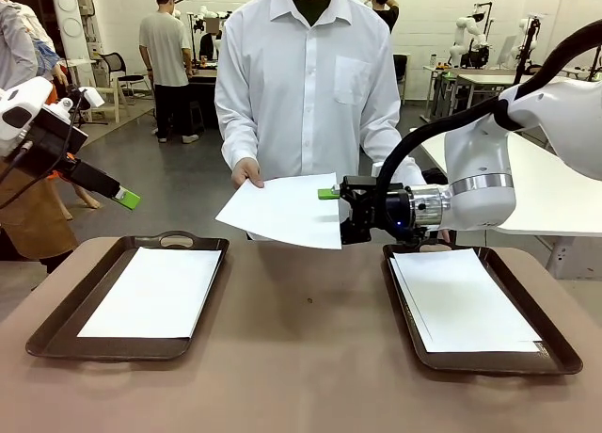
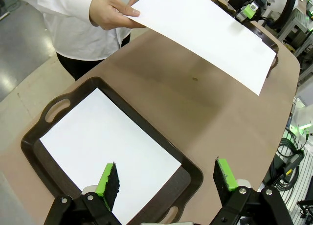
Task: Sort the A4 documents.
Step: Receive the A4 Paper.
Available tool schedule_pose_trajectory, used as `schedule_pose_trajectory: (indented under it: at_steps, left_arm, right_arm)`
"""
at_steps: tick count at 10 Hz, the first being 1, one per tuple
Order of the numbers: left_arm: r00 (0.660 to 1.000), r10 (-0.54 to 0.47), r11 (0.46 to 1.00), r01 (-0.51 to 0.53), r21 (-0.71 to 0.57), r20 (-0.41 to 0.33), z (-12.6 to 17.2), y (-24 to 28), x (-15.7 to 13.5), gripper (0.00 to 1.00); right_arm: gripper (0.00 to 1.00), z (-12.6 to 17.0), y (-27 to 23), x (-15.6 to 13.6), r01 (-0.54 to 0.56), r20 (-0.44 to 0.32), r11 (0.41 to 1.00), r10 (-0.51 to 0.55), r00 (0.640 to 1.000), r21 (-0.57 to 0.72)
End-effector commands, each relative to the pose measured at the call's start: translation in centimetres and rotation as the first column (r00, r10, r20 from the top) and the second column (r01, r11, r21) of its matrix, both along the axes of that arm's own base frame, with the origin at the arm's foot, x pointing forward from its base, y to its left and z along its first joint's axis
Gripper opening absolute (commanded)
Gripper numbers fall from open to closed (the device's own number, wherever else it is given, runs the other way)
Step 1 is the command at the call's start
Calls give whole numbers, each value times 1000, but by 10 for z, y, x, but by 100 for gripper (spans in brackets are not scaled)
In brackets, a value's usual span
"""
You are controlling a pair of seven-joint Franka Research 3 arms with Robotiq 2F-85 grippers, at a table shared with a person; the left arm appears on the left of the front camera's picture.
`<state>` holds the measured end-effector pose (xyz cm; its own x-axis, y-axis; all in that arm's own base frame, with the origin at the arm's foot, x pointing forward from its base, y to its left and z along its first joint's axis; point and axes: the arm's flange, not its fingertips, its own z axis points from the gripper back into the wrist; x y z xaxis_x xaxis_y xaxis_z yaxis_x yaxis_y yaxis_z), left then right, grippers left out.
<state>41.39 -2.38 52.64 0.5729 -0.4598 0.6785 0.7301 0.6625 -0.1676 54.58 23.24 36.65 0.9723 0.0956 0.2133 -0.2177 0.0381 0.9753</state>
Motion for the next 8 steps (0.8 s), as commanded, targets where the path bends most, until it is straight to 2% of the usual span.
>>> schedule_pose_trajectory:
  at_steps: [1,2,3,4,5,6,7,8]
  left_arm:
    - [1000,-6,1000,6,7,2,0,1,0,100]
    - [1000,-6,1000,6,7,2,0,1,0,100]
    - [1000,-6,1000,6,7,2,0,1,0,100]
    - [1000,-6,1000,6,7,2,0,1,0,100]
    - [1000,-6,1000,6,7,2,0,1,0,100]
    - [1000,-6,1000,6,7,2,0,1,0,100]
    - [1000,-6,1000,6,7,2,0,1,0,100]
    - [1000,-6,1000,6,7,2,0,1,0,100]
  right_arm:
    - [100,-4,11,6,21,6,1000,-21,1000,3]
    - [100,-4,11,7,12,18,1000,-12,1000,10]
    - [85,-2,11,6,-1,38,1000,0,999,13]
    - [82,-3,11,7,-3,31,1000,2,1000,11]
    - [67,-3,10,8,5,21,1000,-6,1000,12]
    - [64,-3,11,9,14,10,1000,-14,1000,12]
    - [49,-3,11,9,17,-1,1000,-17,1000,16]
    - [45,-4,11,9,21,-6,1000,-21,1000,17]
